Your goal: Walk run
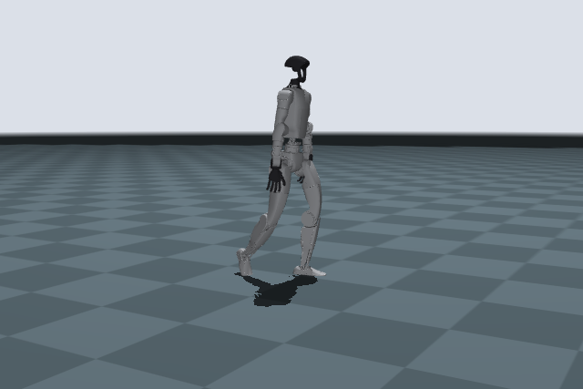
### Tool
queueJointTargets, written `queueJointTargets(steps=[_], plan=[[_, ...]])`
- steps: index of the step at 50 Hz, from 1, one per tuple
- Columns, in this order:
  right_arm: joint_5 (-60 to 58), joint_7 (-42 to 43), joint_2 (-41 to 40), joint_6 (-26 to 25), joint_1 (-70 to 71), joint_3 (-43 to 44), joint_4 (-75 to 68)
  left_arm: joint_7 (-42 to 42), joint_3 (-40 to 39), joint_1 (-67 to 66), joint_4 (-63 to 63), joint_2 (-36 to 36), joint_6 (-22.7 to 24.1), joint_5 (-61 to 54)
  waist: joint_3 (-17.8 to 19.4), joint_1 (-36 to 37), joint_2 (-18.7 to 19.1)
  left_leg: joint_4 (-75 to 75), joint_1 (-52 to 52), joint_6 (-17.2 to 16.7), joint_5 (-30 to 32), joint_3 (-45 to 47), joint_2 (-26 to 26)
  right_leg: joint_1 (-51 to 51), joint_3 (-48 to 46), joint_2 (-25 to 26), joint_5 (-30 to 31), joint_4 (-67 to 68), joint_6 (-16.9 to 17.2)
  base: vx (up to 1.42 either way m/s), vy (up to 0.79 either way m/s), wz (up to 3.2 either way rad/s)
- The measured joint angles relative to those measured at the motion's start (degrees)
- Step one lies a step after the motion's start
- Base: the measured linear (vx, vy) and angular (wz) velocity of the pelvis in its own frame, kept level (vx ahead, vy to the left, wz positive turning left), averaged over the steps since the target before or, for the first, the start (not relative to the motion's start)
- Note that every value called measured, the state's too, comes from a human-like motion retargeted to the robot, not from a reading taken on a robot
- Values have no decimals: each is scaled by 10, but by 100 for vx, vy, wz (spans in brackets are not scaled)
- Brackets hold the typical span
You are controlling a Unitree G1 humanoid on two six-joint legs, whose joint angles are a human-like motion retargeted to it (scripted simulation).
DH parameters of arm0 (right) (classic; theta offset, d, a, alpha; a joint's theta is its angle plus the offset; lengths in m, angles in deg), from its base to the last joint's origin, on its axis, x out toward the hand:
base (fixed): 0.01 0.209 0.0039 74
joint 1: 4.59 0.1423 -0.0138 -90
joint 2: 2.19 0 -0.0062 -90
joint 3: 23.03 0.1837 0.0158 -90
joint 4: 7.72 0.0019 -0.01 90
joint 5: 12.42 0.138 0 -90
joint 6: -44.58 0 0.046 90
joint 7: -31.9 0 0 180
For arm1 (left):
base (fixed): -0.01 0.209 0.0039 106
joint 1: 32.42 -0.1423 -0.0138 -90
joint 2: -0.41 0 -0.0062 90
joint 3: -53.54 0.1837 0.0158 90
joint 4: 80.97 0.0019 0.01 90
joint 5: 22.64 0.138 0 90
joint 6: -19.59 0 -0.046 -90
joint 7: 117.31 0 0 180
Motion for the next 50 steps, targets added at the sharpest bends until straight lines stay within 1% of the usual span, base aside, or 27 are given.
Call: queueJointTargets(steps=[2,3,5,7,10,12,15,17,20,21,22,23,25,28,30,32,33,35,39,43,45,47,50], plan=[[0,8,4,-5,-2,5,-2,18,-2,20,-3,-12,7,-24,2,-1,8,-12,24,1,-13,5,6,-58,-7,-18,-23,111,-17,51,6,-57],[1,9,5,-6,-3,8,-2,20,-4,29,-6,-17,12,-34,3,0,8,-21,36,2,-17,16,7,-90,-1,-26,-51,151,-19,40,3,-58],[6,5,5,-7,-3,14,0,16,-4,49,-13,-27,23,-52,8,-6,2,-42,56,5,-21,27,-5,-151,12,-38,-88,192,-14,37,0,-22],[12,-5,3,-6,-3,21,4,6,0,67,-21,-34,34,-64,14,-23,-3,-56,69,7,-24,21,-21,-197,-5,-52,-121,192,-24,39,0,32],[16,-10,0,-4,-9,25,12,2,2,86,-39,-37,48,-73,19,-48,-8,-74,91,9,-33,13,-42,-248,-31,-59,-162,107,-51,45,-3,43],[15,-8,-2,-4,-12,23,16,14,3,96,-50,-39,53,-76,24,-69,-15,-86,108,10,-38,3,-60,-269,-27,-56,-171,11,-60,35,-6,64],[13,-10,-9,-3,-12,19,17,33,1,108,-70,-42,59,-75,36,-88,-34,-107,143,9,-46,-8,-89,-288,38,-33,-174,-129,-61,48,-15,51],[10,-19,-15,-5,-9,23,14,40,5,110,-83,-44,65,-73,39,-95,-35,-118,164,3,-51,-19,-89,-291,67,-17,-180,-176,-75,53,-20,51],[2,-38,-26,-10,-12,45,13,35,15,102,-94,-38,70,-68,34,-100,-34,-121,191,-8,-63,-39,-86,-274,50,-14,-159,-184,-86,67,-24,60],[4,-41,-30,-9,-16,49,13,33,16,92,-96,-33,72,-63,29,-99,-34,-117,197,-10,-70,-41,-84,-265,9,-19,-155,-175,-98,56,-17,46],[8,-45,-33,-8,-19,52,13,31,15,82,-98,-29,74,-57,26,-99,-33,-111,203,-14,-75,-43,-82,-260,-4,-18,-150,-165,-110,50,-15,38],[13,-46,-34,-7,-18,49,14,30,12,71,-99,-26,75,-52,26,-101,-33,-101,208,-19,-78,-44,-79,-260,36,-7,-142,-156,-121,61,-22,40],[20,-50,-33,-7,-20,40,16,26,8,46,-97,-18,75,-40,25,-108,-32,-68,207,-25,-72,-47,-72,-249,57,1,-157,-139,-132,62,-23,51],[19,-48,-33,-2,-23,28,23,12,-3,12,-77,-12,65,-11,26,-119,-48,19,189,-30,-15,-48,-73,-204,26,-16,-174,-156,-134,51,-24,55],[24,-42,-34,-3,-17,28,22,-2,-9,-6,-60,-9,53,14,30,-109,-67,99,166,-45,36,-31,-72,-178,11,-34,-182,-168,-129,51,-27,21],[34,-42,-34,-6,-7,30,20,-15,-12,-21,-44,-5,42,38,35,-97,-85,179,136,-47,43,0,-63,-161,16,-46,-190,-176,-126,41,-19,20],[42,-45,-32,-7,1,30,18,-18,-10,-29,-34,-5,35,49,38,-91,-92,219,118,-42,30,20,-51,-153,11,-52,-194,-180,-125,35,-14,22],[55,-53,-26,-10,18,24,18,-19,-4,-47,-17,-6,24,67,41,-86,-97,253,90,-41,13,47,-30,-133,-4,-55,-200,-192,-124,33,-11,17],[54,-51,-19,-14,52,11,25,-29,-10,-82,5,5,12,118,42,-80,-82,214,36,-46,-18,78,-4,-103,-13,-31,-208,-216,-125,37,-8,-4],[46,-40,-16,-7,72,4,42,-26,-15,-102,28,15,1,150,46,-68,-59,106,-12,-59,-18,70,-1,-68,-21,3,-220,-241,-127,33,-5,-3],[43,-40,-16,-3,78,3,51,-13,-18,-104,35,19,-8,153,51,-60,-49,57,-37,-65,-6,36,-14,-50,-19,19,-226,-252,-127,33,-2,-5],[43,-39,-17,0,82,0,56,4,-21,-103,35,23,-12,152,55,-50,-42,10,-56,-74,26,1,-25,-32,-20,31,-233,-262,-125,40,-2,-22],[44,-39,-19,4,84,-6,56,18,-25,-102,26,27,-11,149,57,-36,-44,-36,-74,-67,45,-12,-39,-11,-18,31,-240,-270,-117,39,-1,-31]])
